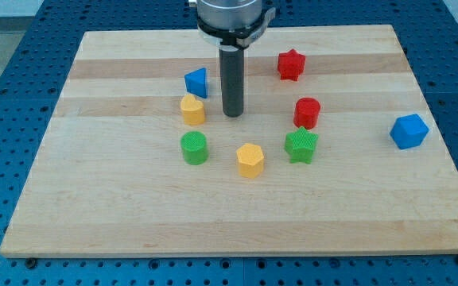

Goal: Push the blue triangle up a bit

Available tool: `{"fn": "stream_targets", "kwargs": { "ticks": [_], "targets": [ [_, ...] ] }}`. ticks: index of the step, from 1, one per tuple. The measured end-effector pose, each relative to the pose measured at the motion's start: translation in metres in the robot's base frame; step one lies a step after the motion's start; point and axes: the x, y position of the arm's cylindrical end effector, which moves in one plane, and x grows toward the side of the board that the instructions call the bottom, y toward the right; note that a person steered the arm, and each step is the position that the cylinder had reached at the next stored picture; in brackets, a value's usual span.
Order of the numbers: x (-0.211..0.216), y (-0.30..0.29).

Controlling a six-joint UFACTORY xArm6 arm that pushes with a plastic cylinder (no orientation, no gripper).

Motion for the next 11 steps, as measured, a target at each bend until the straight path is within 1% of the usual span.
{"fn": "stream_targets", "kwargs": {
  "ticks": [2, 5, 6, 9, 11],
  "targets": [
    [-0.023, -0.024],
    [-0.023, -0.051],
    [-0.027, -0.052],
    [-0.068, -0.05],
    [-0.074, -0.05]
  ]
}}
